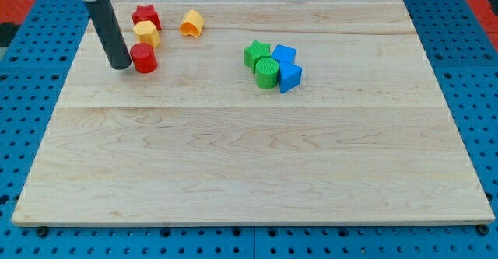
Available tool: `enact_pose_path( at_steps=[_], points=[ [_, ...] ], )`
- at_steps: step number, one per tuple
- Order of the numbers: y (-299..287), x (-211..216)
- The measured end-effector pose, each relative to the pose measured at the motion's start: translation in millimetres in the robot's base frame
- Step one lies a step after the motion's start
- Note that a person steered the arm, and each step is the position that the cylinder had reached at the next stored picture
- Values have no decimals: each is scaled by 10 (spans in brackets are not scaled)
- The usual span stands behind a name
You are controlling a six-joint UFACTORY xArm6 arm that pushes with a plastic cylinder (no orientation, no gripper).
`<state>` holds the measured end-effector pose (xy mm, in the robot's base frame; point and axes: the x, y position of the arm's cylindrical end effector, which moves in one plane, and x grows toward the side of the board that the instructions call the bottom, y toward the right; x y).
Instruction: Move the red circle towards the center side of the board
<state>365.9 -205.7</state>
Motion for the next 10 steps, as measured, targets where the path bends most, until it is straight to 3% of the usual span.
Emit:
enact_pose_path(
  at_steps=[2, 5, 10],
  points=[
    [-142, -222],
    [1235, -292],
    [1699, -204]
  ],
)
